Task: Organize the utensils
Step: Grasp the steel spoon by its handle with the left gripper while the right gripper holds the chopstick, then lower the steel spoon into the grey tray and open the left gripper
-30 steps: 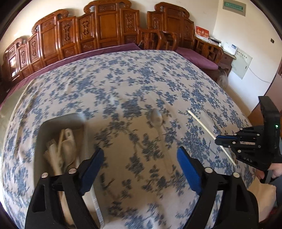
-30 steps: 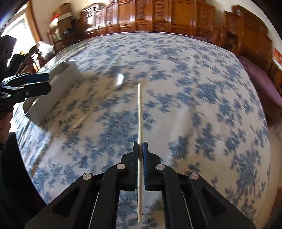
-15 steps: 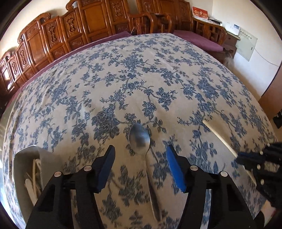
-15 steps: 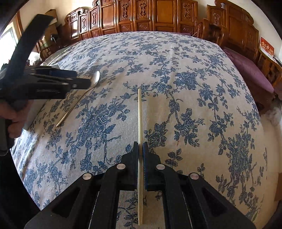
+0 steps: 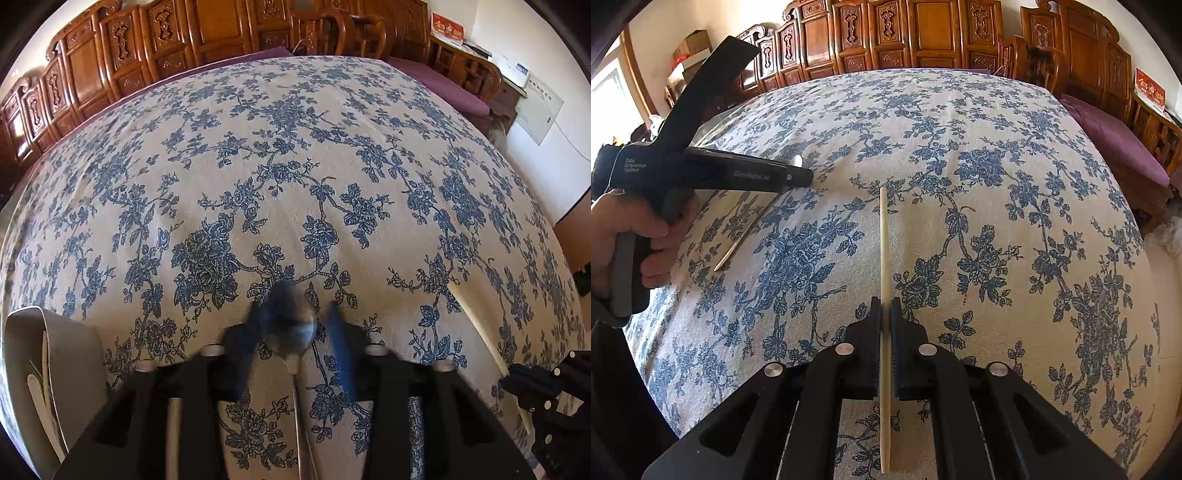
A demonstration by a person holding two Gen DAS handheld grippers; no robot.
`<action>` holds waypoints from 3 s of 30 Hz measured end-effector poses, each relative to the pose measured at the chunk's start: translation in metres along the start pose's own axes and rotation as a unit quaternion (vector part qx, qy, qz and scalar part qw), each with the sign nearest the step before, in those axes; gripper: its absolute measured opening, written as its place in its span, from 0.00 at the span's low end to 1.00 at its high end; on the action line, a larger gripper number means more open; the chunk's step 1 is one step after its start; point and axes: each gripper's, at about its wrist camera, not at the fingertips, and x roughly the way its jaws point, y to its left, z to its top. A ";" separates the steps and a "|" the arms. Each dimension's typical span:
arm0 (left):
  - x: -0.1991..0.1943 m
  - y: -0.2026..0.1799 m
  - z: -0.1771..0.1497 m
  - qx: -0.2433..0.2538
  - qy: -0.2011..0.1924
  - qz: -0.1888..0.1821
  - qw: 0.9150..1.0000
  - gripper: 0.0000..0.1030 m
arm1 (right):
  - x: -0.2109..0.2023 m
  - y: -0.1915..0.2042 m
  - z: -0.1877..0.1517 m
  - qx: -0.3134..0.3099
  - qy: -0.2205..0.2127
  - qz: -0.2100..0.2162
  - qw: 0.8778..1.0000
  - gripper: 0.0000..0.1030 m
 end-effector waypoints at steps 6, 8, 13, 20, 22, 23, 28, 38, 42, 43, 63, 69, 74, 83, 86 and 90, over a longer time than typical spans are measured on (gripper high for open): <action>-0.020 -0.008 -0.008 0.019 -0.021 -0.006 1.000 0.26 | -0.002 0.005 0.000 -0.005 0.001 -0.008 1.000 0.06; -0.033 -0.011 -0.011 0.029 -0.037 -0.010 0.999 0.25 | -0.006 0.010 0.001 -0.008 -0.002 -0.009 1.000 0.06; -0.077 -0.015 -0.017 0.041 -0.080 -0.025 0.996 0.25 | -0.021 0.019 0.007 -0.010 -0.018 -0.009 1.000 0.06; -0.123 -0.006 -0.020 0.033 -0.116 -0.037 0.992 0.25 | -0.043 0.039 0.014 -0.019 -0.036 -0.008 0.999 0.06; -0.135 -0.002 -0.021 0.031 -0.126 -0.039 0.991 0.25 | -0.047 0.044 0.016 -0.023 -0.039 -0.008 0.999 0.06; -0.141 -0.001 -0.023 0.031 -0.129 -0.039 0.990 0.25 | -0.050 0.049 0.017 -0.026 -0.041 -0.008 0.999 0.06; -0.169 0.009 -0.029 0.034 -0.147 -0.037 0.988 0.25 | -0.057 0.069 0.023 -0.035 -0.048 -0.002 0.998 0.06; -0.204 0.053 -0.038 0.015 -0.170 -0.024 0.985 0.25 | -0.062 0.112 0.038 -0.057 -0.059 0.012 0.997 0.06; -0.208 0.075 -0.041 0.003 -0.172 -0.016 0.985 0.26 | -0.058 0.125 0.042 -0.062 -0.059 0.019 0.996 0.06; -0.208 0.081 -0.042 0.000 -0.171 -0.014 0.985 0.26 | -0.057 0.129 0.043 -0.064 -0.060 0.021 0.996 0.06; -0.128 0.157 -0.073 -0.035 -0.095 0.021 0.995 0.26 | -0.035 0.153 0.048 -0.066 -0.060 0.040 0.995 0.06; -0.104 0.165 -0.080 -0.049 -0.072 0.017 0.996 0.26 | -0.033 0.158 0.051 -0.071 -0.060 0.043 0.995 0.06; -0.097 0.164 -0.080 -0.045 -0.064 0.018 0.997 0.26 | -0.035 0.160 0.052 -0.072 -0.060 0.043 0.995 0.06; -0.097 0.170 -0.088 -0.048 -0.051 0.009 0.997 0.26 | -0.036 0.164 0.051 -0.075 -0.057 0.041 0.995 0.06; -0.102 0.174 -0.090 -0.050 -0.055 0.009 0.997 0.26 | -0.036 0.168 0.051 -0.075 -0.056 0.041 0.995 0.06; -0.107 0.181 -0.092 -0.054 -0.056 0.007 0.997 0.27 | -0.036 0.173 0.052 -0.074 -0.055 0.045 0.995 0.06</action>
